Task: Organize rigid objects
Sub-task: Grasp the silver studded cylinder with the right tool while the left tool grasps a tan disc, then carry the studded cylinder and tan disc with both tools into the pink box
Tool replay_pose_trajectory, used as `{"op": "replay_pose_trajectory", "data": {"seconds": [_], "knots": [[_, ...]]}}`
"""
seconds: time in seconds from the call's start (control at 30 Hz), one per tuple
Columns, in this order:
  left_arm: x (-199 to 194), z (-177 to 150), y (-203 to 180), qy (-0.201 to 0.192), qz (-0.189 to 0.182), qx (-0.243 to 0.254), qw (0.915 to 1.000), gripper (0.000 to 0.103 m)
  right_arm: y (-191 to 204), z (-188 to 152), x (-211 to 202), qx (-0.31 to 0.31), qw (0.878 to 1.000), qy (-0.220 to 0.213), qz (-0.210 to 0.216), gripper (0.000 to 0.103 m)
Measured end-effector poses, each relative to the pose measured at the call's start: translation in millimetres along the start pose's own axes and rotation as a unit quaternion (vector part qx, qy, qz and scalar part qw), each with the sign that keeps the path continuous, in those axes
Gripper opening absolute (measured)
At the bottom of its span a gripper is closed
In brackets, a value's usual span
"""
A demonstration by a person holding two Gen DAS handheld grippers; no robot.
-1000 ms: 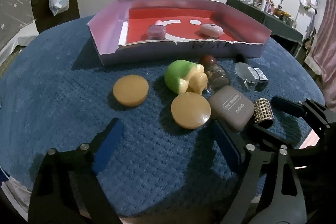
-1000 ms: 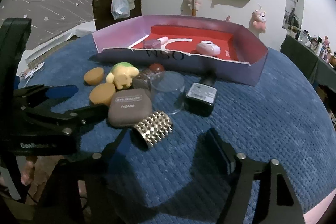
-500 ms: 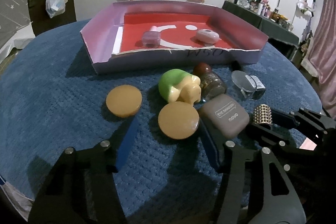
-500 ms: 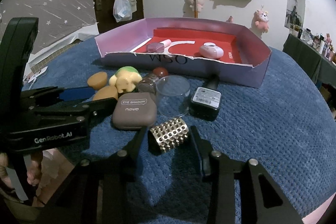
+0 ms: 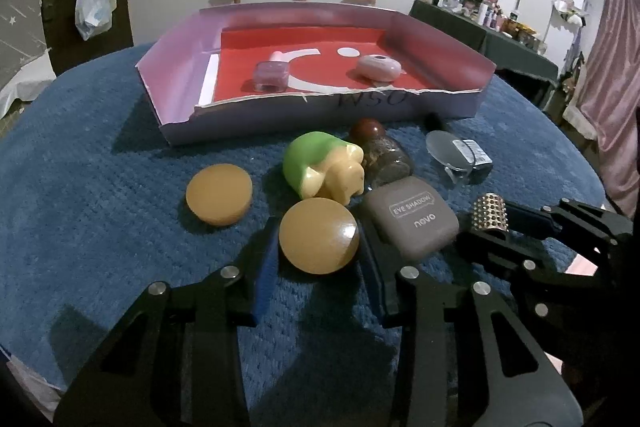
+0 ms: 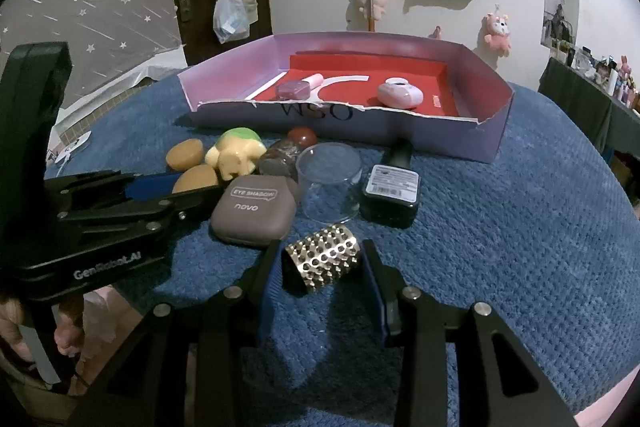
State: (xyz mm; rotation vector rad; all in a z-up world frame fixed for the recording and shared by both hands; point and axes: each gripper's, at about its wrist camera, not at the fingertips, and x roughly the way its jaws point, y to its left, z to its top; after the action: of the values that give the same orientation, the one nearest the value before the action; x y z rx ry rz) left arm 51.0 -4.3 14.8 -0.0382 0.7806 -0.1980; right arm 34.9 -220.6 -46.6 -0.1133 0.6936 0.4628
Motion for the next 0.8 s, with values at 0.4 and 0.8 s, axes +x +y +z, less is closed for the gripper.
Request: {"op": "replay_pose_trajectory", "data": {"seconds": [0.4, 0.8], "knots": [[-12.3, 1.3, -1.7, 0.004, -0.029, -0.002, 0.9996, 0.036, -9.3, 6.7, -9.5, 0.024, 0.999, 0.0, 0.023, 0.04], [-17.2, 13.8, -4.9, -0.007, -0.041, 0.002, 0.9991, 0.036, -7.3, 19.8, -19.4, 0.023, 0.999, -0.007, 0.048, 0.04]]}}
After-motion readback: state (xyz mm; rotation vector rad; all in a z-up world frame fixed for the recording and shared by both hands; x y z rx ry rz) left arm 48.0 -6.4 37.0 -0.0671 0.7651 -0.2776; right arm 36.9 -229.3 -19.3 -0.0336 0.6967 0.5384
